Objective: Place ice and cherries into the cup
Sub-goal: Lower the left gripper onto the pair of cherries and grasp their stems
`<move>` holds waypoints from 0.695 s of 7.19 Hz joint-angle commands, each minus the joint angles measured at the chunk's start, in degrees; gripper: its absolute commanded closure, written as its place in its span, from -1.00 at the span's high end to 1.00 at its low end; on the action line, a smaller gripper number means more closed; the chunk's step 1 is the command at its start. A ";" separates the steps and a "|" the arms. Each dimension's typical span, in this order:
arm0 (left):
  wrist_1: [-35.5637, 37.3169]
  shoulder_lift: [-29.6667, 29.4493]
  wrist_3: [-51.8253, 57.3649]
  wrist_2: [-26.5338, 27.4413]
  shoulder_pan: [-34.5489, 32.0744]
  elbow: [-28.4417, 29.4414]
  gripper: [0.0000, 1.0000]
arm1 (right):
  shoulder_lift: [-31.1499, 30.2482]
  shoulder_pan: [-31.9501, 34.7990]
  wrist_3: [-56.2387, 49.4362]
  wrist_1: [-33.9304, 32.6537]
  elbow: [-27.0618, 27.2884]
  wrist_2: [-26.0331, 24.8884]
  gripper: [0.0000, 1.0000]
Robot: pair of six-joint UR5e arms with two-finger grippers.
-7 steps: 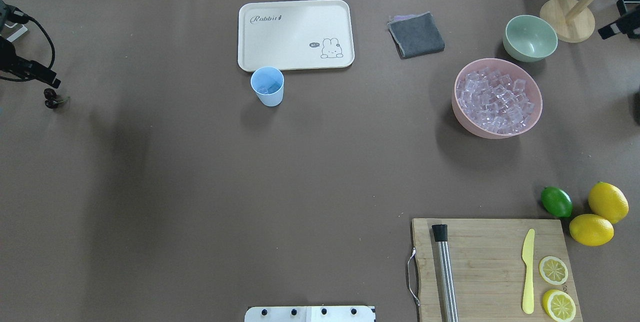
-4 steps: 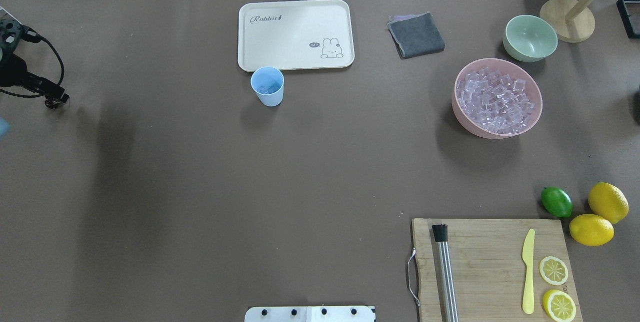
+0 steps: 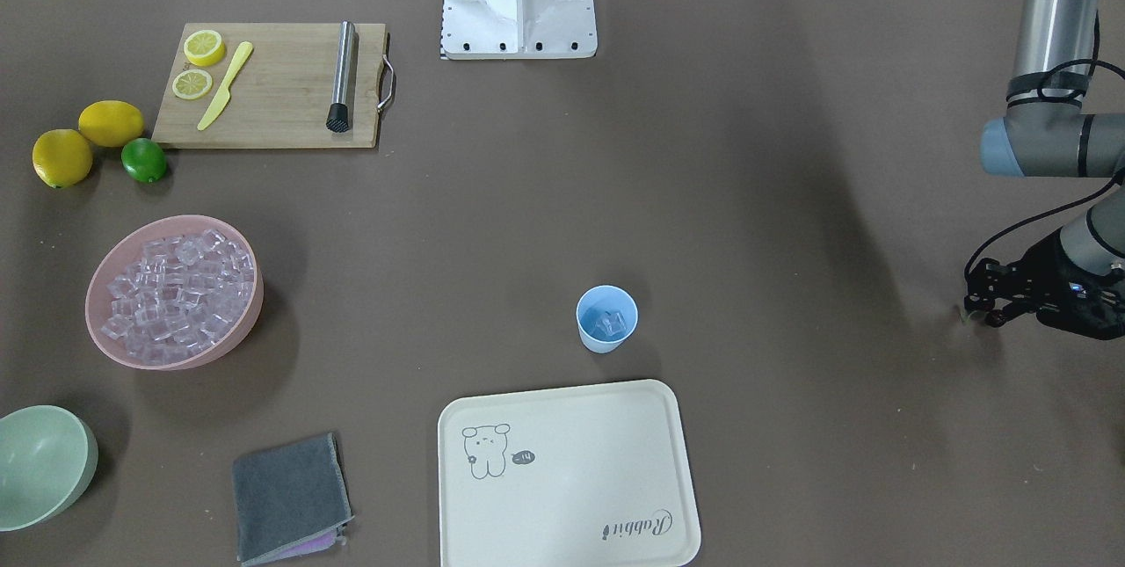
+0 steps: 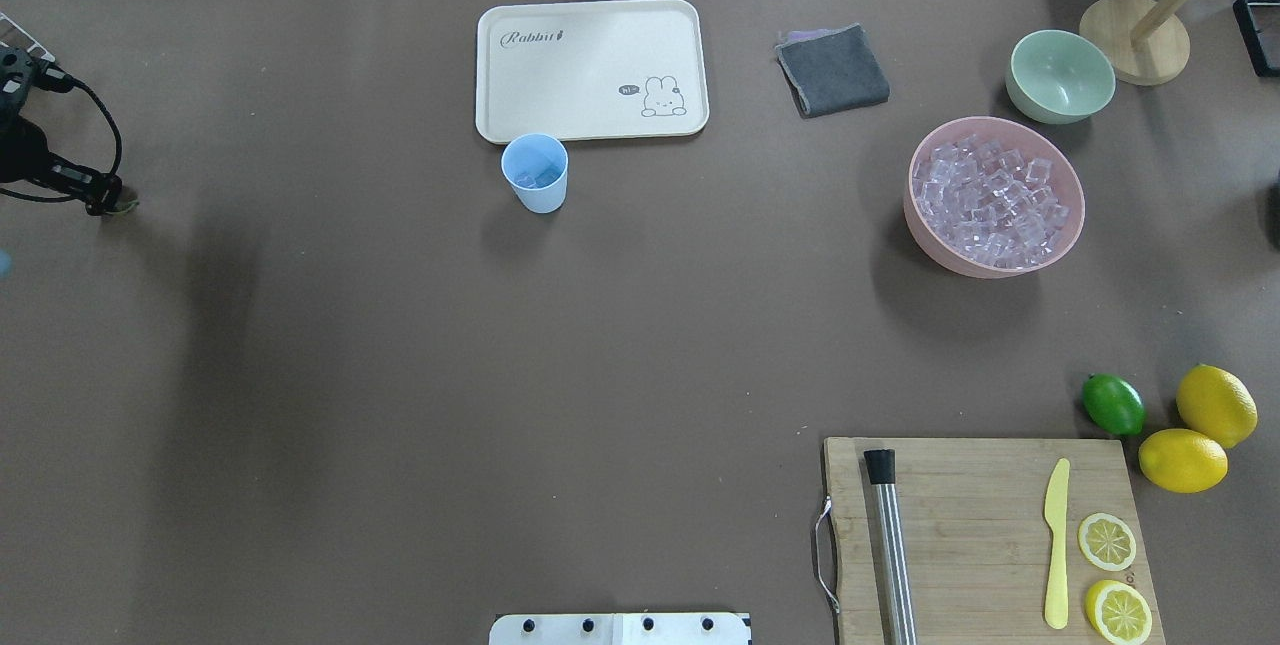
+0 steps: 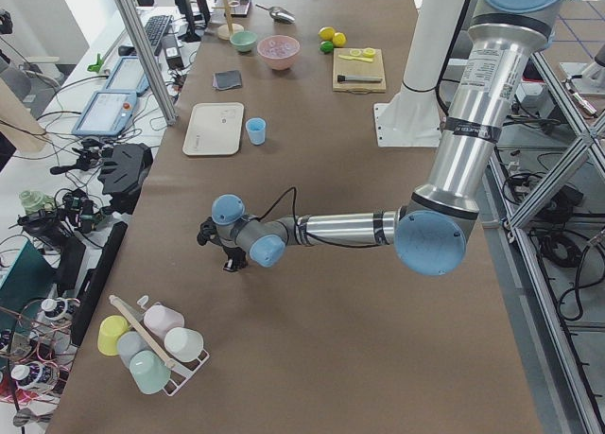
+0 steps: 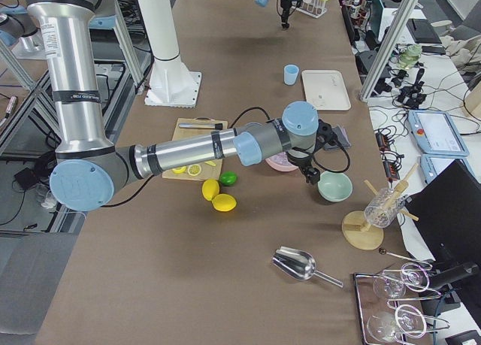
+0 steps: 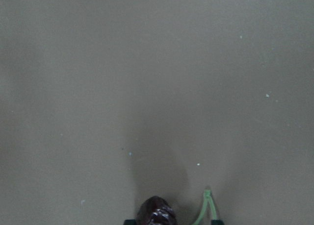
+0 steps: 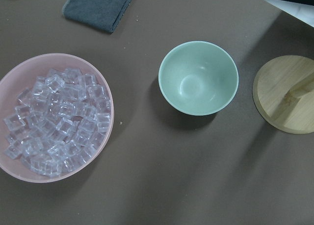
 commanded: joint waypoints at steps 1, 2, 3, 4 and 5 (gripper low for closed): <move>0.49 0.08 -2.60 -0.17 -0.52 -3.38 -1.00 | -0.29 0.00 0.16 0.09 0.32 0.40 0.97; 1.37 0.09 -5.13 -0.52 -1.22 -5.84 -1.00 | -0.37 -0.09 0.16 0.09 0.23 0.31 0.96; 5.47 -1.13 -9.07 -2.44 -1.40 -9.95 -1.00 | -0.37 -0.09 0.16 0.09 0.23 0.40 0.97; 14.21 -5.58 -11.81 -4.81 -1.49 -15.04 -1.00 | -0.55 -0.09 0.16 0.09 0.14 0.40 0.96; 23.78 -8.93 -13.75 -5.09 -1.32 -21.27 -1.00 | -0.81 -0.09 0.16 0.09 0.14 0.49 0.96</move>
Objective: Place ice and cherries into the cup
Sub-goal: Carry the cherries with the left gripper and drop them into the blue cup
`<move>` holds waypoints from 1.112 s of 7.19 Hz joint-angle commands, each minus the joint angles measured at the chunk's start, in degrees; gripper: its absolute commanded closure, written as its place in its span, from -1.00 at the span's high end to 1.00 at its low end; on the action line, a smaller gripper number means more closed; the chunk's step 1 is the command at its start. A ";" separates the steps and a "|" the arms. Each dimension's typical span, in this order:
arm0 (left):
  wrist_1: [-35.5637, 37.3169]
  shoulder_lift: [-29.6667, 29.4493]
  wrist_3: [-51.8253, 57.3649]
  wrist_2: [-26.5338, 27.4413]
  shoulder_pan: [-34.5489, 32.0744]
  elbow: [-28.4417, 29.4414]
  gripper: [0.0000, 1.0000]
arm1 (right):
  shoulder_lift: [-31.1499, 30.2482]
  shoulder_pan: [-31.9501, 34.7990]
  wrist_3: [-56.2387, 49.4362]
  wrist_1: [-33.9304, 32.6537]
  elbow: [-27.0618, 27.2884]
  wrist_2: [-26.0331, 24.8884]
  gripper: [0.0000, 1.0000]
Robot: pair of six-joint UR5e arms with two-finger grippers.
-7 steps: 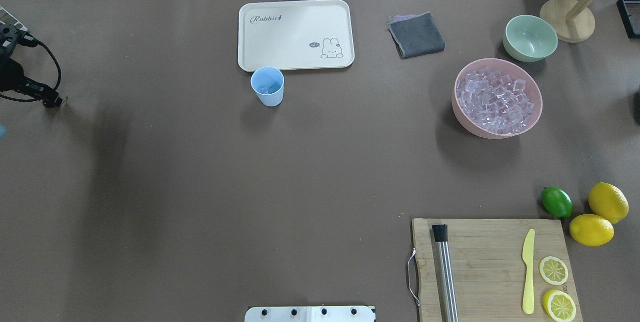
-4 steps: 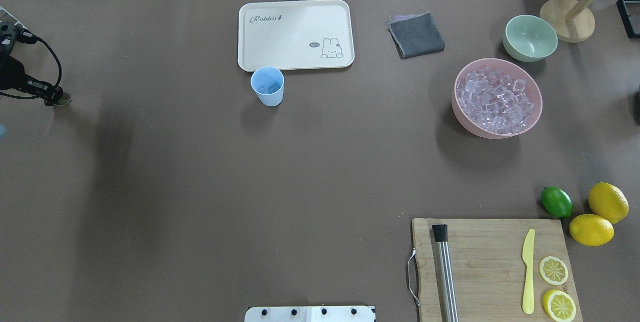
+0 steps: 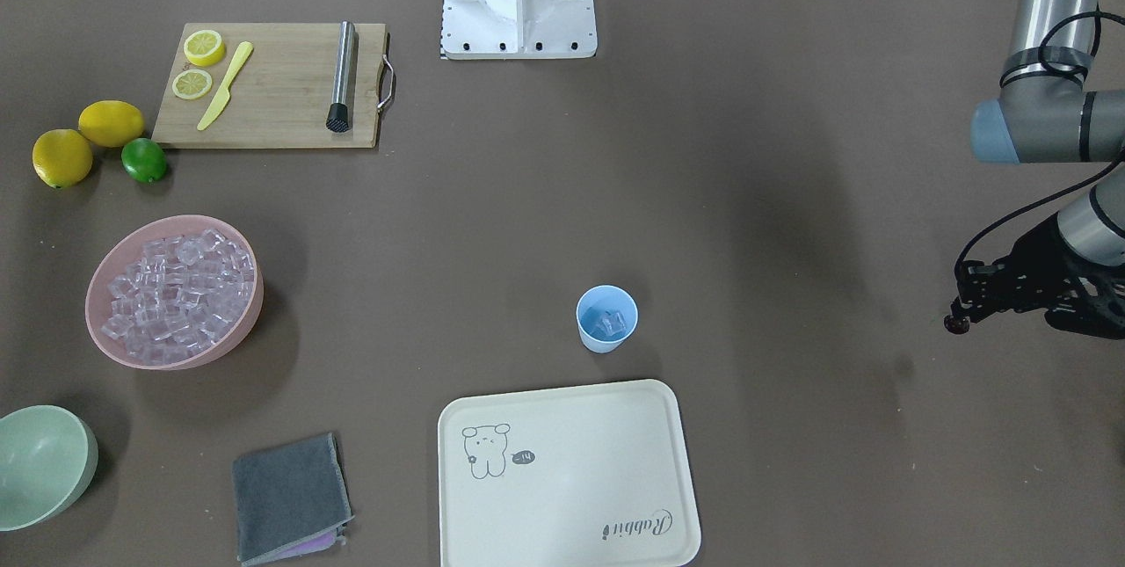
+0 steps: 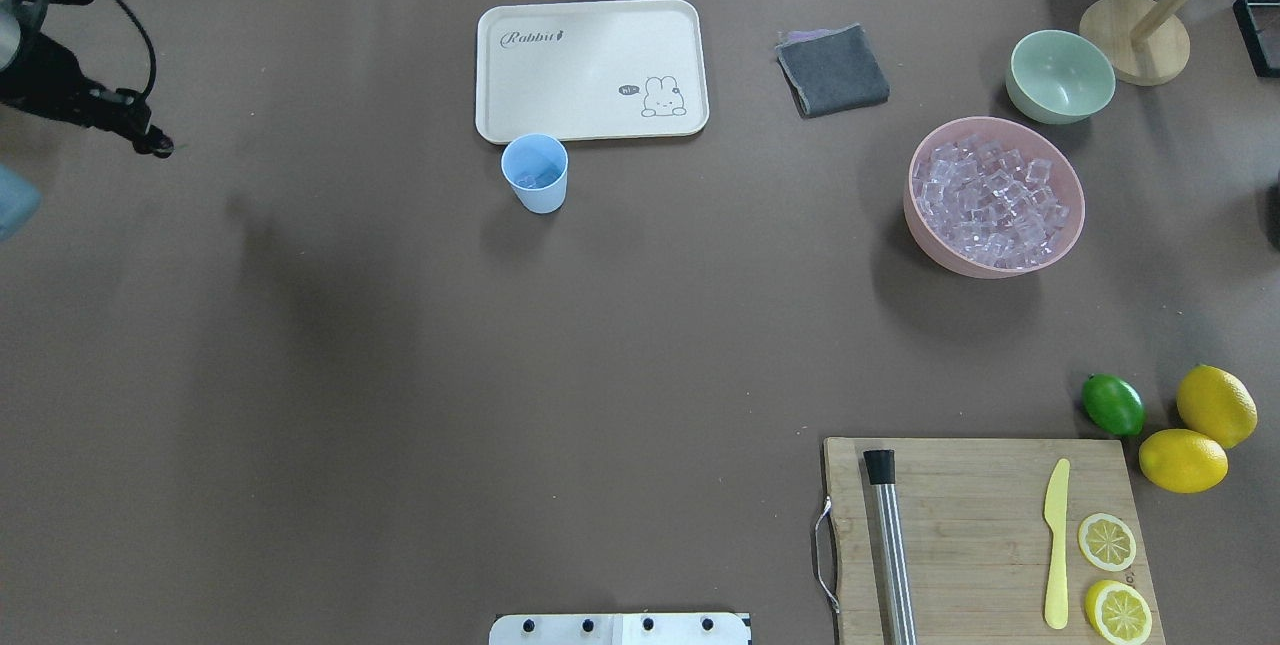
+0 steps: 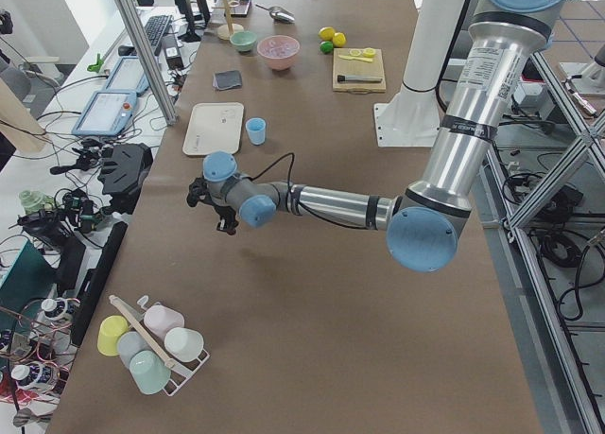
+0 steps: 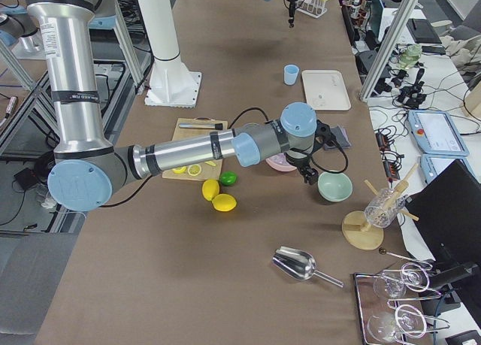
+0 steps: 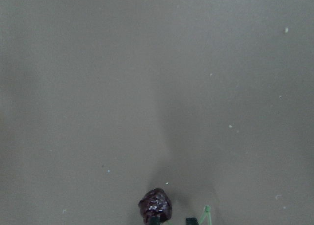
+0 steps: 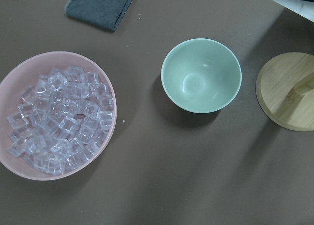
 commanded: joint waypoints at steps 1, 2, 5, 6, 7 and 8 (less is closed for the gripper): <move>19.34 -9.74 -7.48 -1.06 0.48 -10.63 -1.00 | -0.26 -0.44 0.09 0.00 -0.39 -0.01 0.97; 21.95 -15.54 -12.49 -0.88 2.66 -10.14 -1.00 | -0.26 -0.45 0.09 0.00 -0.40 -0.01 0.97; 9.56 -22.25 -26.97 8.15 13.73 -3.76 -1.00 | -0.53 -0.62 -0.17 0.00 -0.83 -0.62 0.97; 3.41 -23.50 -32.78 12.26 17.41 -0.68 -1.00 | -0.44 -0.62 0.00 -0.08 -1.10 -0.80 0.96; 1.00 -24.12 -35.01 17.35 20.76 0.05 -1.00 | -0.44 -0.80 0.00 0.00 -1.71 -1.06 0.96; 1.06 -26.47 -36.51 18.88 22.18 1.19 -1.00 | -0.35 -0.80 -0.26 0.00 -2.24 -1.15 0.97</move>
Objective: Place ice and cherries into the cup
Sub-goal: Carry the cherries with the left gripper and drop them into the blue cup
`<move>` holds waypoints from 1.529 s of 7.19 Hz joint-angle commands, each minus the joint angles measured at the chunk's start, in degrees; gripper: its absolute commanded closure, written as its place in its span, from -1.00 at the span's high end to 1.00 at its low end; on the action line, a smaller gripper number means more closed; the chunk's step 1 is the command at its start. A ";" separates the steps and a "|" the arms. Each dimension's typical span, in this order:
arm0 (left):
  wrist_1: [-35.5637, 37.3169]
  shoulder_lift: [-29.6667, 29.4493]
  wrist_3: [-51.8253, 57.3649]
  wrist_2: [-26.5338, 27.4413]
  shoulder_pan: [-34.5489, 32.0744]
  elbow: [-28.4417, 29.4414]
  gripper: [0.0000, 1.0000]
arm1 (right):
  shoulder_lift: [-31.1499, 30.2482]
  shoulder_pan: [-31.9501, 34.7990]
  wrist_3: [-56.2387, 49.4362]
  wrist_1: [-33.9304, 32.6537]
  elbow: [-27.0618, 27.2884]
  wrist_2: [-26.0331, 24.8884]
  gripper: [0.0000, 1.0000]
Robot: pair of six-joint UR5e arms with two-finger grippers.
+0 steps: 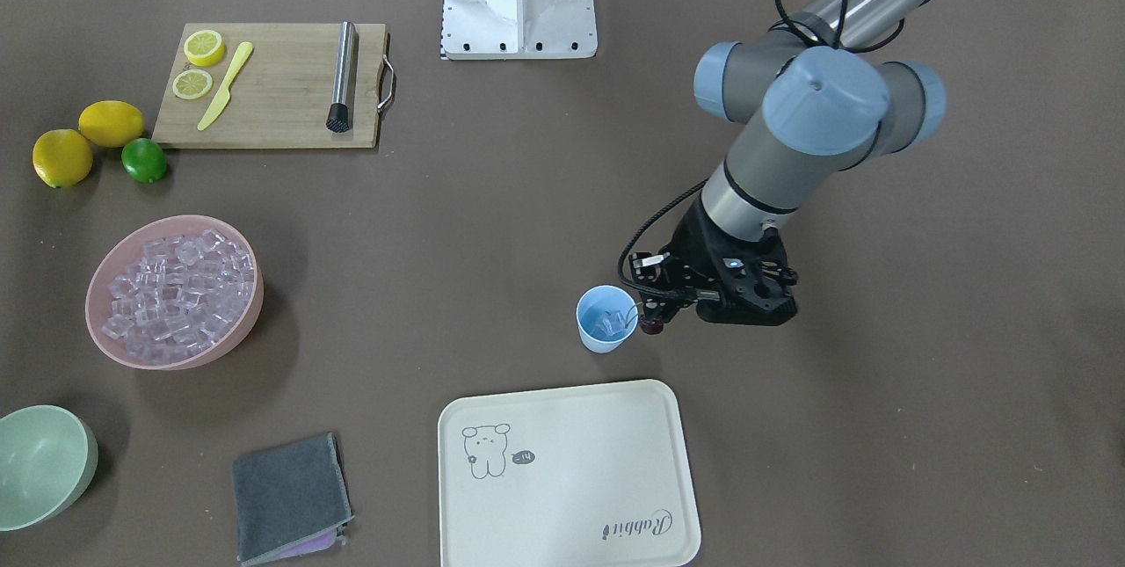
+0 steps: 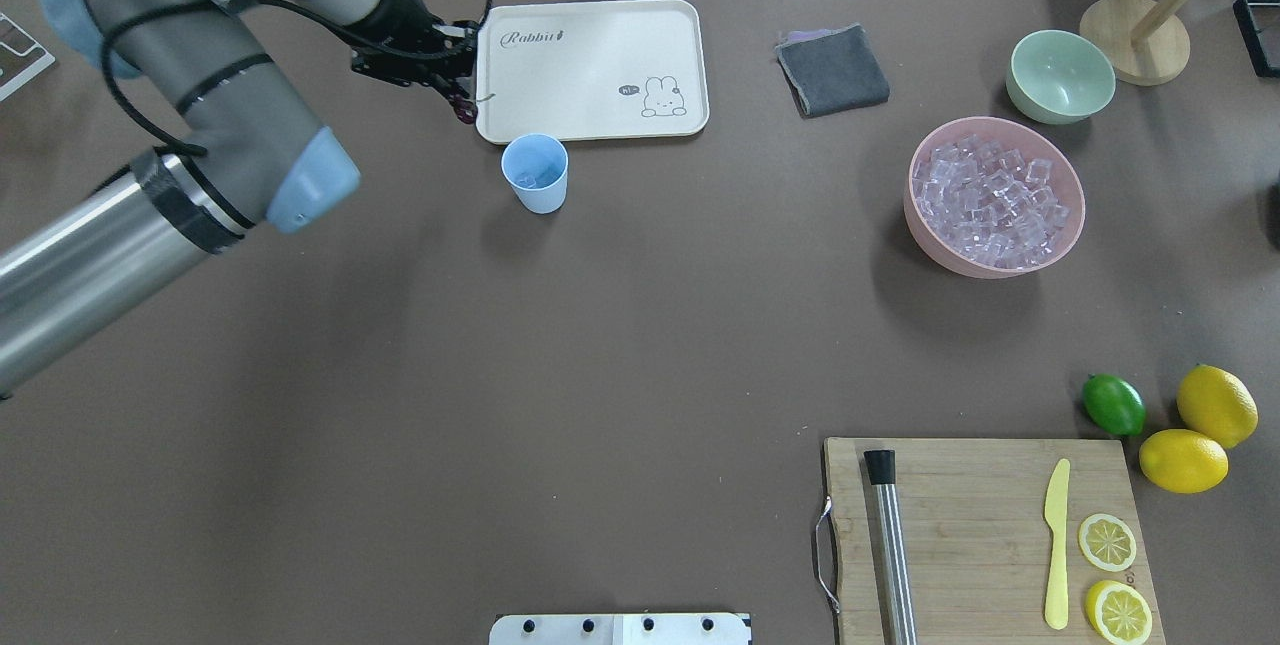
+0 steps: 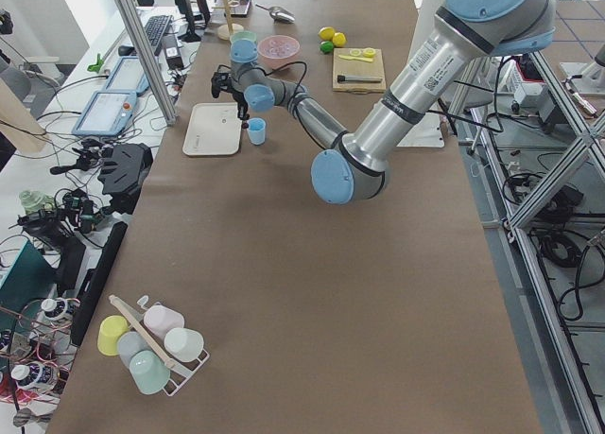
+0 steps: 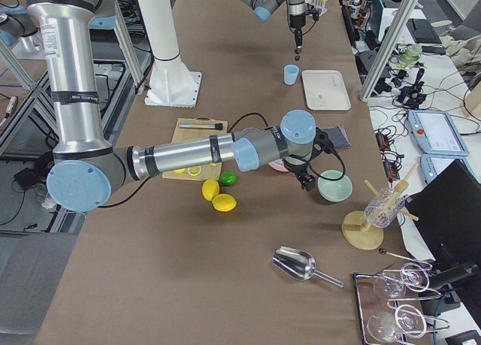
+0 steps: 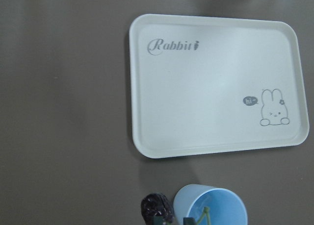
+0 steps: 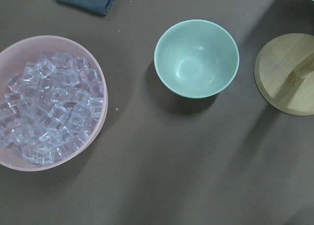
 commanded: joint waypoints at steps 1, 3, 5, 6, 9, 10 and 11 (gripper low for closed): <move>-1.83 -2.56 -4.37 3.25 3.15 1.61 -1.00 | 0.51 -0.06 -0.20 0.02 -0.64 -0.80 0.97; -1.74 -1.69 -4.12 3.25 3.42 1.70 -1.00 | 0.96 -0.41 -0.37 0.02 -1.60 -1.86 0.97; -1.83 -0.46 -3.86 3.25 3.42 2.05 -1.00 | 0.96 -0.50 0.15 0.11 -1.35 -1.68 0.97; -1.83 -0.37 -3.94 3.25 3.42 2.14 -0.28 | 1.04 -0.59 0.07 0.11 -1.52 -1.68 0.97; -1.83 -0.37 -4.12 2.90 2.99 1.27 0.96 | 1.13 -1.02 0.07 0.11 -1.69 -1.77 0.97; -1.05 -0.19 -3.94 0.99 0.20 0.83 0.96 | 1.13 -1.03 0.07 0.11 -1.69 -1.77 0.97; -1.04 2.51 -2.46 -4.69 -4.18 0.47 0.96 | 1.05 -1.03 0.07 0.11 -1.69 -1.86 0.97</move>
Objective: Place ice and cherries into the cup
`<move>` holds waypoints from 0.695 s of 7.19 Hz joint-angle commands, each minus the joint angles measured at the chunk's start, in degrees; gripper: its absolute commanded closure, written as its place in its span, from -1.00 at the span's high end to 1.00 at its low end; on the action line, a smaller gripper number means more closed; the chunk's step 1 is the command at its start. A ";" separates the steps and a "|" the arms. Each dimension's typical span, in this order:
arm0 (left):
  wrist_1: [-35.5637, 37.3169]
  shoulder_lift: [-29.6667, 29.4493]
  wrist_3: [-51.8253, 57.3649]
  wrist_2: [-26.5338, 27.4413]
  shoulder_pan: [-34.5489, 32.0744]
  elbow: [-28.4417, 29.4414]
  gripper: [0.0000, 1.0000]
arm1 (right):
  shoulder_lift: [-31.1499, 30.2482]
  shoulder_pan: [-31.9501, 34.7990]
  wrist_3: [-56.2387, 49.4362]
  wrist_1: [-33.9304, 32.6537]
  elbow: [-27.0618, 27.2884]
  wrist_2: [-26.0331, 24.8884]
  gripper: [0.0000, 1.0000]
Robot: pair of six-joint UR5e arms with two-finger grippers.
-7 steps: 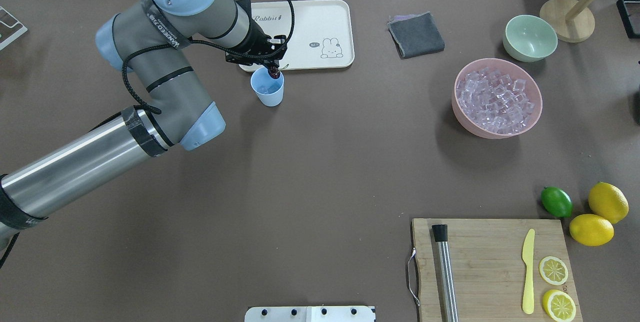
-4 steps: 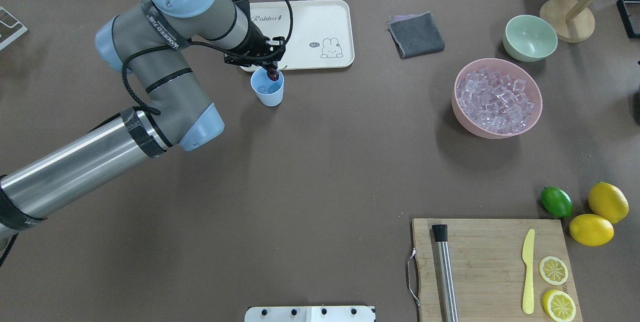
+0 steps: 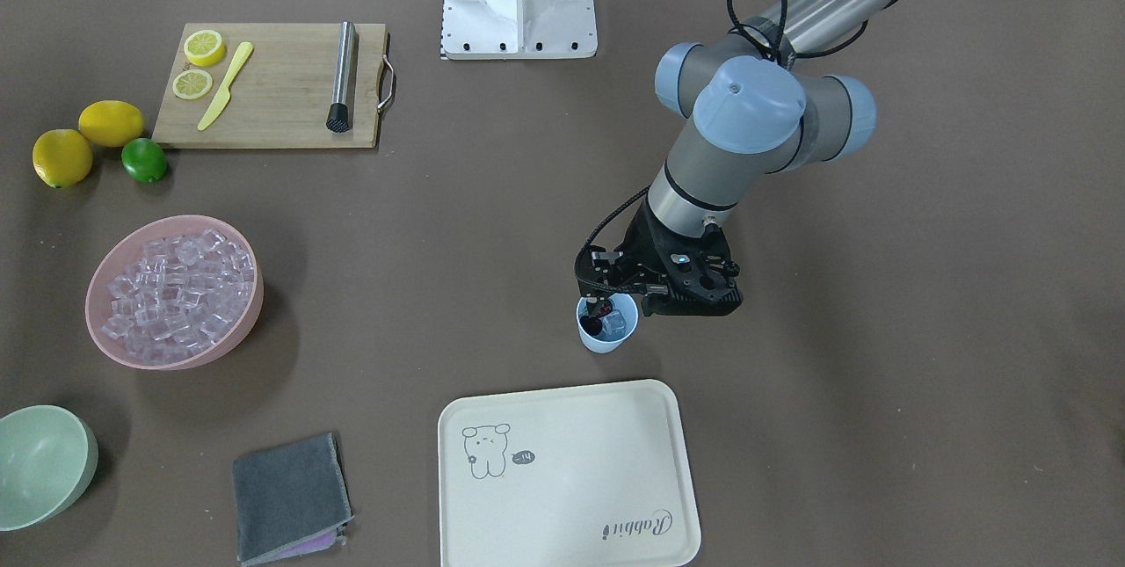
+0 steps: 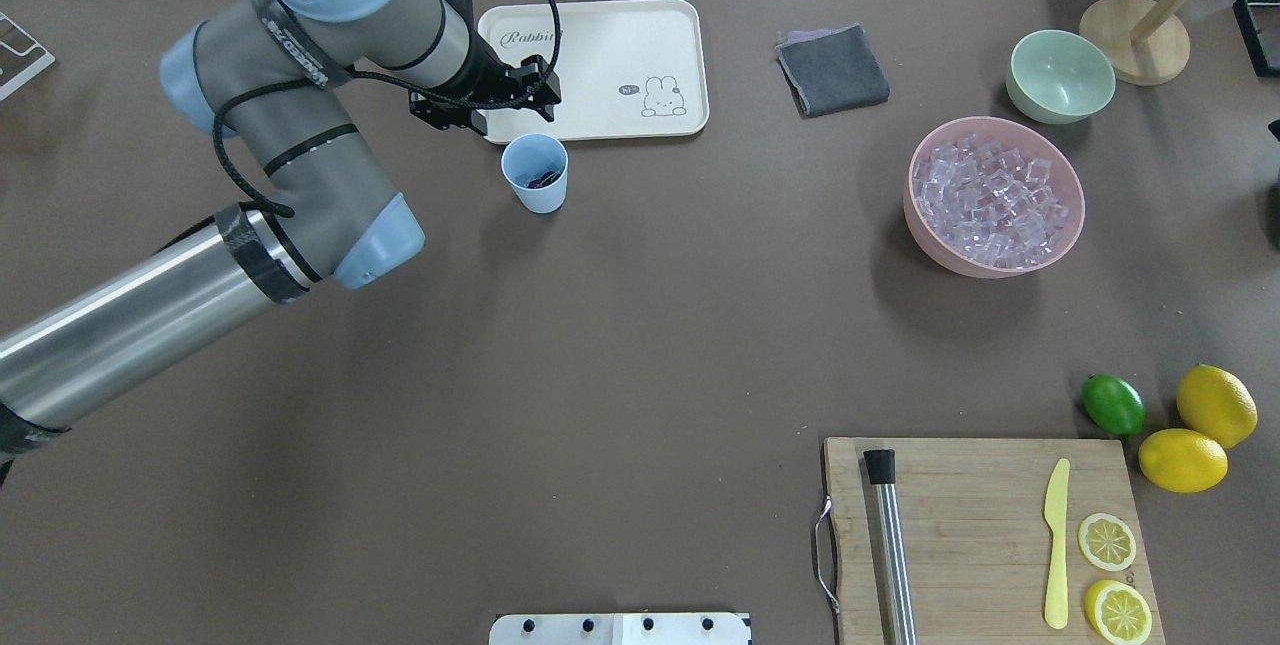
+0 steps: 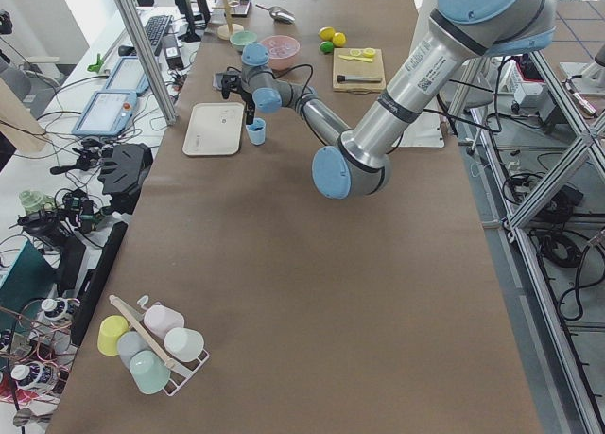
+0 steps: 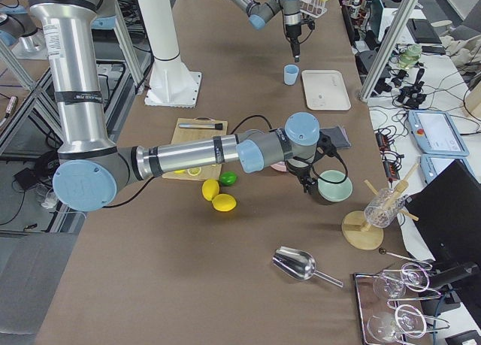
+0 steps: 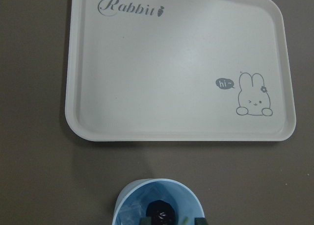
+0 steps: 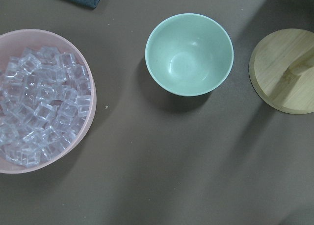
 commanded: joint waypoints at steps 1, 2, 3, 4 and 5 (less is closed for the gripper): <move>0.44 7.78 7.98 -8.46 -8.38 -2.15 0.96 | -0.07 -0.05 -0.16 -0.09 -0.19 -0.16 0.97; 0.62 15.14 17.79 -9.02 -13.20 -4.78 0.96 | 0.02 -0.05 -0.16 -0.09 -0.45 -0.95 0.97; 0.79 21.22 27.46 -13.46 -20.21 -5.68 0.96 | 0.02 -0.05 -0.33 -0.09 -0.54 -1.04 0.97; 1.05 24.93 36.61 -18.73 -28.55 -5.69 0.96 | 0.02 -0.05 -0.25 -0.09 -0.72 -1.13 0.97; 4.62 27.67 45.83 -21.74 -34.81 -5.95 0.96 | 0.02 -0.05 0.01 -0.09 -1.16 -1.74 0.97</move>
